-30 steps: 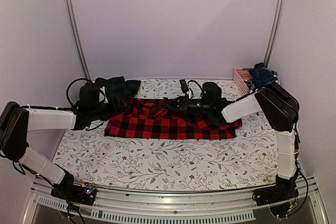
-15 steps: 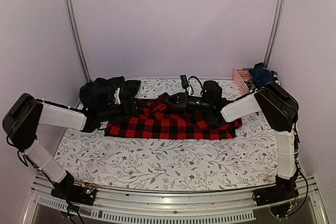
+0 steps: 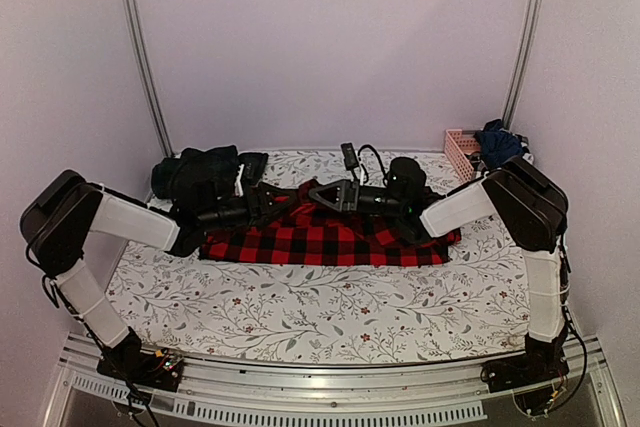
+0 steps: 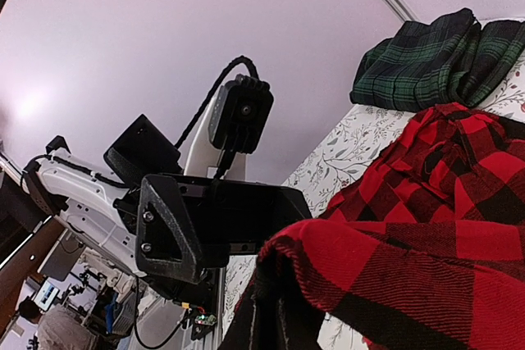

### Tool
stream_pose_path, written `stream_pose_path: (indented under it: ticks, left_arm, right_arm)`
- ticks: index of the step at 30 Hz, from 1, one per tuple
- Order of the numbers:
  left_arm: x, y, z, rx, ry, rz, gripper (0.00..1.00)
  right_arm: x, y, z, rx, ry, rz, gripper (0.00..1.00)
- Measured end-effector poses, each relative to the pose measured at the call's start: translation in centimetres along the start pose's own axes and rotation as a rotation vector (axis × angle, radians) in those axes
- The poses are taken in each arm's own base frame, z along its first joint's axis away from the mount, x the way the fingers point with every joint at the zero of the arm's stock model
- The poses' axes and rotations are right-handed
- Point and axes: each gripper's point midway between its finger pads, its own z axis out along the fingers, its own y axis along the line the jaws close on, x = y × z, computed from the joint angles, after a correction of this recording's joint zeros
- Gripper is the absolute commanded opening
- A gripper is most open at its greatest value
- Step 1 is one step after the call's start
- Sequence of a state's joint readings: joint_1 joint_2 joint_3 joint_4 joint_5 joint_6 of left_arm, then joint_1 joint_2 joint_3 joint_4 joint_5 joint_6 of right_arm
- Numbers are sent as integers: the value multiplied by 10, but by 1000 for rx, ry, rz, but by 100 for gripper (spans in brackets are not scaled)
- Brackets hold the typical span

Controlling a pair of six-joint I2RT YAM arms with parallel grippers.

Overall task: Fold and stack the mixed laundry pile
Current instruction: Pass from the right arm to the left

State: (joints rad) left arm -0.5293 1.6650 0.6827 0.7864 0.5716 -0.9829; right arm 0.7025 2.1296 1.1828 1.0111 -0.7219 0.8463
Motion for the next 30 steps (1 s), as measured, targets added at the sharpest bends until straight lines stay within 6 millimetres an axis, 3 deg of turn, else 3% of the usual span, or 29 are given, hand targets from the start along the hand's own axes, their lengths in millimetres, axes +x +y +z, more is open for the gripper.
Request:
stream_pose_path:
  ticks: [3, 7, 9, 14, 17, 20, 23, 26, 30]
  left_arm:
    - [0, -3, 3, 22, 9, -1, 51]
    - [-2, -7, 7, 53, 20, 8, 14]
    - [-3, -7, 6, 59, 20, 16, 0]
    - [-9, -2, 8, 27, 51, 46, 0]
    - [-20, 6, 12, -33, 90, 101, 0]
    - [-30, 25, 13, -134, 170, 161, 0]
    - [-23, 59, 9, -257, 250, 188, 0]
    - [2, 106, -6, -425, 365, 166, 0]
    - [27, 146, -33, -609, 484, 136, 0]
  right_arm:
    - [2, 7, 1, -29, 10, -16, 7]
    - [6, 15, 2, -62, 19, -32, 7]
    - [9, 16, 1, -65, 20, -34, 9]
    - [21, 10, -5, -52, 38, -16, 33]
    - [36, 1, -13, -15, 73, 4, 40]
    - [46, -5, -33, 61, 116, 17, 43]
    - [32, -3, -58, 121, 109, -21, 46]
    - [1, -8, -87, 243, 62, -93, 51]
    - [-29, -33, -124, 466, 19, -187, 61]
